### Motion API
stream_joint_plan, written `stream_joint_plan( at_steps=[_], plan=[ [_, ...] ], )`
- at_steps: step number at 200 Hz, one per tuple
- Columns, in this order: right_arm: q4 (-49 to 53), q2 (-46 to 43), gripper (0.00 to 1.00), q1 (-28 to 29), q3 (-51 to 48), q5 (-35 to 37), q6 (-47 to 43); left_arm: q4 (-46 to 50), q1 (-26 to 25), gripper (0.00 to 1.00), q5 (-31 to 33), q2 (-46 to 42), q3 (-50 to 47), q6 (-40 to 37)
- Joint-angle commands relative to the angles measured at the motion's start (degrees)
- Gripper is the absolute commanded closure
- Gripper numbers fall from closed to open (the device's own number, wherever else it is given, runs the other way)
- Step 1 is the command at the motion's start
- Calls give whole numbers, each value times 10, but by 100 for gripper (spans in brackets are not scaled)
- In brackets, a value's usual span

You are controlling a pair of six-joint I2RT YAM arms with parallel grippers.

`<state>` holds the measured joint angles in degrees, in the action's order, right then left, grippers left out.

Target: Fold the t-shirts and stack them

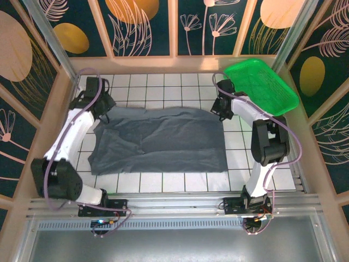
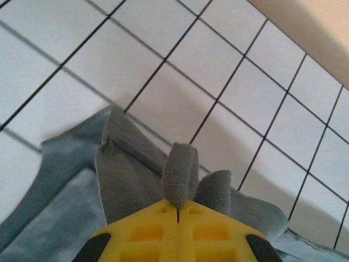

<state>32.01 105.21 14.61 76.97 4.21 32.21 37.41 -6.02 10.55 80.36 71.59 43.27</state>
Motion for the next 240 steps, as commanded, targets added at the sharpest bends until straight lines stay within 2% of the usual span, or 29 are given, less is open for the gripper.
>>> stream_joint_plan(
  at_steps=[1, 27, 68, 129, 203, 240],
  plan=[
    [21, -25, 100, -1, -26, -17, -27, 43, 0, 100, 24, -58, -68, 43],
    [33, -28, 100, -2, -55, -27, -33, 70, 0, 100, 37, -119, -128, 82],
    [35, -44, 100, -1, -92, -30, -24, 114, 0, 100, 74, -176, -162, 118],
    [47, -94, 100, 2, -128, -10, -21, 179, 0, 100, 119, -201, -186, 143],
    [59, -128, 100, 17, -181, -19, -13, 224, 0, 100, 127, -220, -237, 213],
    [63, -139, 100, 18, -195, -19, -14, 230, 0, 100, 122, -217, -260, 218]
  ],
)
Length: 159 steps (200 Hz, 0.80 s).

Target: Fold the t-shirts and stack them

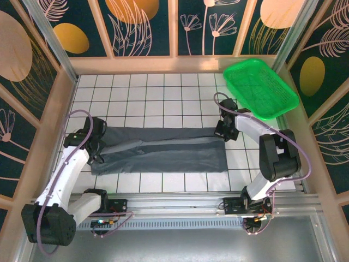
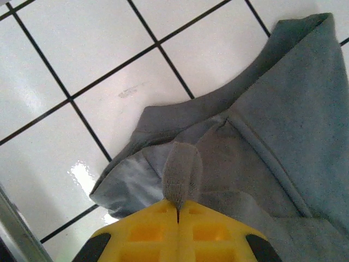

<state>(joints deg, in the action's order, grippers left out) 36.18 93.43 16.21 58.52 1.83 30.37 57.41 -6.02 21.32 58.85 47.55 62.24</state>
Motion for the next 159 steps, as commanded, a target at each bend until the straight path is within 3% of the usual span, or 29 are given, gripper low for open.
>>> stream_joint_plan(
  at_steps=[1, 14, 49, 83, 123, 151, 159],
  plan=[
    [21, -21, 100, 2, -11, 5, 4, 30, 0, 100, 14, -1, -20, 28],
    [24, -26, 99, 3, -15, 1, 3, 27, 0, 100, 9, 4, -25, 25],
    [34, -53, 77, 7, -37, -7, -5, 25, -1, 100, 2, 17, -37, 8],
    [39, -104, 71, 7, -70, -25, 6, 14, 0, 98, -8, 21, -59, -5],
    [17, -95, 81, 7, -61, -35, 13, 11, 0, 87, -10, 22, -70, -15],
    [2, -73, 91, 8, -42, -39, 8, 17, 0, 62, -7, 19, -64, -16],
    [-2, -66, 92, 7, -39, -38, 6, 17, 0, 59, -7, 20, -50, -17]
  ],
)
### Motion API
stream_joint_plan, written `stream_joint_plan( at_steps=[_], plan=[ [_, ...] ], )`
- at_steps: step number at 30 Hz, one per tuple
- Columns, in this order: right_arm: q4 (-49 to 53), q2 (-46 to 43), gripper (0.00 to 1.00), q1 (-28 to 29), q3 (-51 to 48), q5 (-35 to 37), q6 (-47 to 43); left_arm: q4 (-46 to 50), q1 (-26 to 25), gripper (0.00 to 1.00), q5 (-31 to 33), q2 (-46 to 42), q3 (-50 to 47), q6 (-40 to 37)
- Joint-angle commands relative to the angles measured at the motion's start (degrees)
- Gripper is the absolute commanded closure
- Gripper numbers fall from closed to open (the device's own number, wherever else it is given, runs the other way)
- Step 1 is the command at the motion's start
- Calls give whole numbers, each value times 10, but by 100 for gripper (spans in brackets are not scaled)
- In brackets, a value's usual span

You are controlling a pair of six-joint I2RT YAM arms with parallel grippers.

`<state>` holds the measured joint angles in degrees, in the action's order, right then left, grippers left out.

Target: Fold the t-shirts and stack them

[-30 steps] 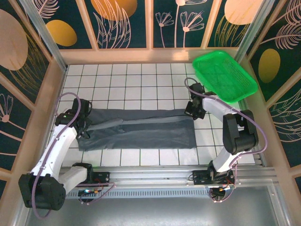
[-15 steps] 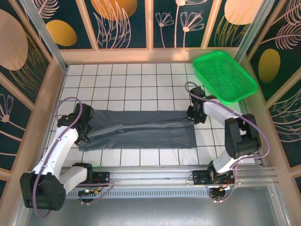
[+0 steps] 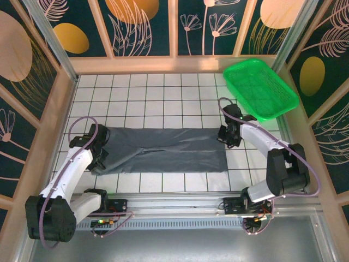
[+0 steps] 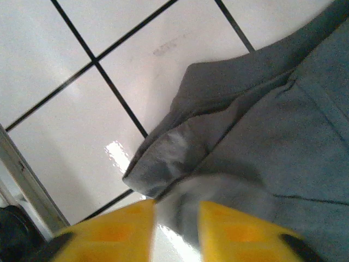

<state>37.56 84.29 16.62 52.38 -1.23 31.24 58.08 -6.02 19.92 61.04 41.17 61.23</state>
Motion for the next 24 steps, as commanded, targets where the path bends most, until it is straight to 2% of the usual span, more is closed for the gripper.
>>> stream_joint_plan(
  at_steps=[1, 6, 13, 16, 20, 24],
  plan=[
    [-16, 26, 92, 3, 23, -8, -3, 11, 0, 58, 7, -2, 15, -7],
    [-49, 63, 92, 2, 48, -27, -7, -38, 0, 59, 2, 46, 107, -28],
    [-52, 159, 91, -4, 101, -33, -6, -199, 17, 64, -67, 237, 195, -43],
    [-55, 185, 91, -7, 112, -26, 1, -259, 42, 65, -86, 319, 217, -61],
    [-26, 226, 91, -13, 143, 1, 12, -242, 85, 73, -101, 411, 233, -87],
    [-3, 253, 91, -25, 158, 10, 29, -245, 121, 80, -86, 411, 194, -97]
  ],
)
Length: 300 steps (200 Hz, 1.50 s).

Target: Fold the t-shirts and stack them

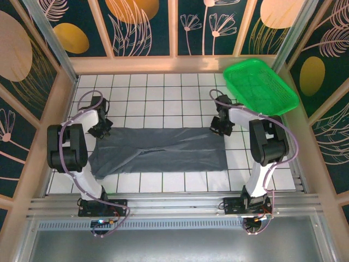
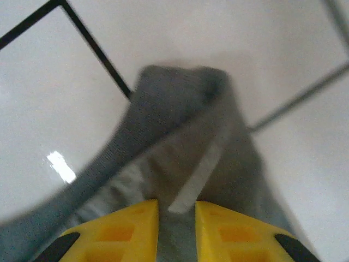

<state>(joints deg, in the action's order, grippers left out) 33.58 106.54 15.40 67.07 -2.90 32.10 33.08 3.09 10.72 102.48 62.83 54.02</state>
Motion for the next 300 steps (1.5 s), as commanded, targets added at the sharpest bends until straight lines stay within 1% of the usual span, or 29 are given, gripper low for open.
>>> stream_joint_plan(
  at_steps=[1, 17, 33, 59, 73, 93, 104, 117, 130, 141, 147, 155, 161, 168, 182, 193, 203, 217, 227, 231, 238, 245, 256, 273, 287, 300],
  plan=[
    [42, 36, 90, -15, 15, 31, 25, 7, 36, 80, 11, -5, -28, -26],
    [57, 53, 90, -19, 31, 36, 29, 10, 47, 81, 20, -7, -40, -27],
    [66, 71, 90, -24, 52, 33, 31, -3, 57, 81, 10, 2, -44, -30],
    [74, 101, 89, -25, 96, 31, 31, -29, 59, 81, -17, 39, -7, -43],
    [77, 122, 89, -31, 124, 31, 30, -42, 59, 80, -38, 69, 37, -55],
    [79, 166, 89, -43, 188, 34, 25, -48, 59, 79, -58, 121, 124, -70],
    [80, 197, 88, -51, 239, 32, 17, -51, 59, 79, -76, 151, 176, -76],
    [90, 243, 88, -58, 320, 22, 1, -46, 59, 78, -95, 181, 235, -82],
    [109, 281, 88, -60, 404, 16, -19, -31, 59, 75, -93, 198, 279, -80],
    [118, 298, 86, -59, 458, 8, -35, -21, 59, 72, -85, 198, 296, -81],
    [116, 299, 84, -57, 474, 2, -42, -17, 59, 68, -80, 191, 299, -81],
    [107, 292, 81, -55, 488, -9, -56, -14, 58, 61, -65, 174, 295, -81],
    [98, 282, 78, -52, 489, -15, -64, -13, 57, 57, -54, 157, 286, -80],
    [88, 267, 74, -47, 486, -20, -73, -13, 55, 54, -42, 133, 272, -80],
    [63, 226, 68, -32, 462, -29, -86, -34, 44, 53, -36, 84, 234, -86],
    [37, 189, 62, -20, 434, -47, -94, -59, 25, 54, -54, 51, 196, -99],
    [16, 158, 58, -7, 401, -69, -99, -88, 4, 54, -95, 31, 167, -125],
    [-18, 118, 54, 8, 357, -118, -104, -142, -20, 56, -195, 15, 115, -173],
    [-47, 97, 51, 14, 325, -178, -104, -163, -30, 57, -242, 10, 82, -196],
    [-66, 87, 50, 15, 308, -220, -102, -171, -32, 57, -257, 9, 71, -204],
    [-88, 77, 50, 18, 288, -272, -95, -181, -34, 59, -285, 9, 54, -216],
    [-105, 69, 50, 20, 272, -306, -88, -182, -35, 61, -305, 14, 45, -228],
    [-118, 57, 49, 28, 254, -332, -86, -170, -39, 62, -319, 24, 45, -255],
    [-120, 47, 49, 38, 240, -332, -85, -153, -46, 64, -325, 34, 46, -296],
    [-125, 42, 49, 38, 228, -334, -77, -140, -51, 64, -310, 41, 45, -315],
    [-128, 40, 49, 38, 225, -333, -73, -141, -51, 61, -301, 46, 40, -323]
  ],
)
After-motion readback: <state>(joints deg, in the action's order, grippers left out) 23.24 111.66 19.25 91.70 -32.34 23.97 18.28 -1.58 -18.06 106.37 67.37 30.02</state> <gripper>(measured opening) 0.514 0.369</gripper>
